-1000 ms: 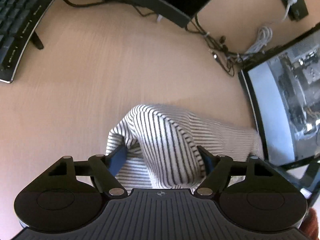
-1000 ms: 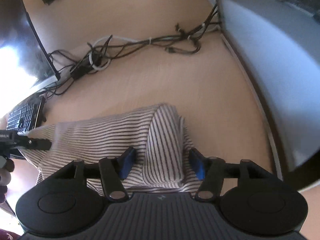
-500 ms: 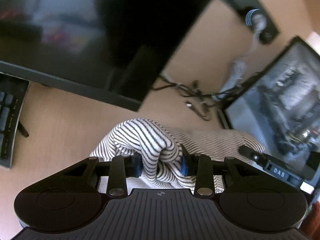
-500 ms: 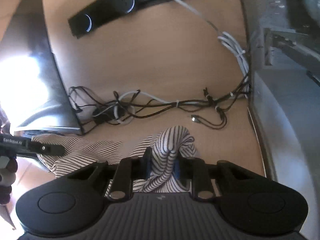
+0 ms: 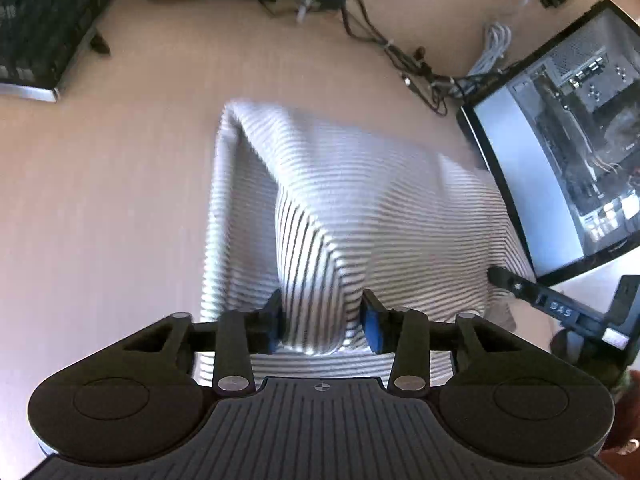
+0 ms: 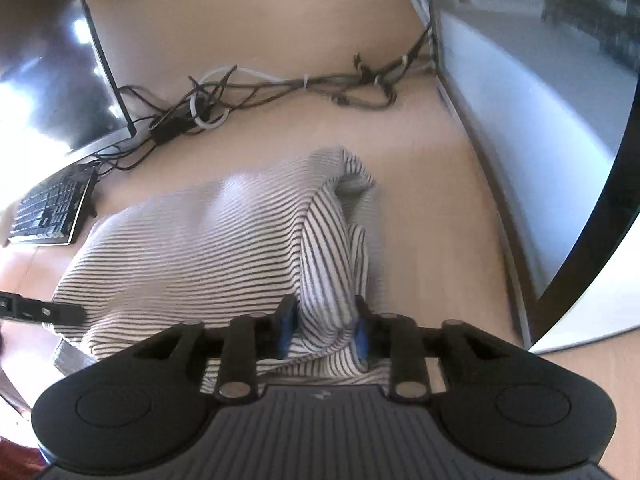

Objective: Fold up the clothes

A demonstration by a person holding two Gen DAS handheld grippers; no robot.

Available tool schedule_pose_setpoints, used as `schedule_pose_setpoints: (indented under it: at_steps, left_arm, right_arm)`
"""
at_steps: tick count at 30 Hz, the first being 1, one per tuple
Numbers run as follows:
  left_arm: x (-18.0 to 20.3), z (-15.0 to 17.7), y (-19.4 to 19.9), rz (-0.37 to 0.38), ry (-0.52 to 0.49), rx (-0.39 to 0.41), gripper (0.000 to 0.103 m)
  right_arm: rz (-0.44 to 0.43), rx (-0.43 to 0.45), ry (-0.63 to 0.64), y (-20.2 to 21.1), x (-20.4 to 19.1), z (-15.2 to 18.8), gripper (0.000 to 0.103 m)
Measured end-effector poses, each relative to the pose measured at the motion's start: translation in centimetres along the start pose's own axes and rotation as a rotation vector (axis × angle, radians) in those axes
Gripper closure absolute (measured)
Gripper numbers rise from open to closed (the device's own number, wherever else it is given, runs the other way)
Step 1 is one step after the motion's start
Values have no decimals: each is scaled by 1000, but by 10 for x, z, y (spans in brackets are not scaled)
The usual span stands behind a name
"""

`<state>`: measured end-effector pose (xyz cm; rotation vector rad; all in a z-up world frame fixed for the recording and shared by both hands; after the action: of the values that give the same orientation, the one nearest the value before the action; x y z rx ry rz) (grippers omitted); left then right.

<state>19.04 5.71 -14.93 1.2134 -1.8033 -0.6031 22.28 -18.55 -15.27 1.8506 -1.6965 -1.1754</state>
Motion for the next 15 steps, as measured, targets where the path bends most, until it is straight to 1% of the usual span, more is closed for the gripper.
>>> schedule_pose_setpoints:
  at_steps: [1,2,3,4,5,6,7,9,10,12,15]
  left_arm:
    - [5,-6,12,-19,-34,31,56]
    - [9,-12,24,-26,-54,62,49]
    - [12,-18,35,-32,-73,93,46]
    - [15,-25,42,-33,-83,117,41]
    - [19,-32,49,-32,-92,141,39]
    - [24,-39,52,-16,-93,157,37]
    - [30,-46,54,2,-93,172,34]
    - [40,-51,50,60,-75,168,33]
    - [49,-53,37,92,-61,146,33]
    - [58,-48,15,128,-58,94,33]
    - [58,-29,-15,119,-45,-19,33]
  right_arm:
    - [22,34,32,6,-3,-6,62]
    - [44,68,65,11,-6,-12,51]
    - [64,112,98,18,-9,-18,43]
    - [74,161,125,25,-14,-26,27]
    - [58,187,135,28,-19,-32,23]
    - [40,213,144,31,-24,-37,22]
    - [8,220,136,29,-29,-43,21]
    - [-60,223,113,23,-38,-52,16]
    - [-94,218,103,14,-43,-55,12]
    - [-150,189,101,-3,-46,-57,10]
    - [-159,114,87,-36,-48,-55,10]
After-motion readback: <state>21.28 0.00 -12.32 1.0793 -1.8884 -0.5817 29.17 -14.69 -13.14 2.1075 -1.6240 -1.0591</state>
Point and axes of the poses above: each gripper's, at about its wrist camera, not at the fingertips, and y roughly against the way its jaws point, x to its right, z to its underside, the point moved 8 cm from there along -y, roughly the way its jaws point, and after that the axes turned 10 degrees about -y, right-handed, at the moved point
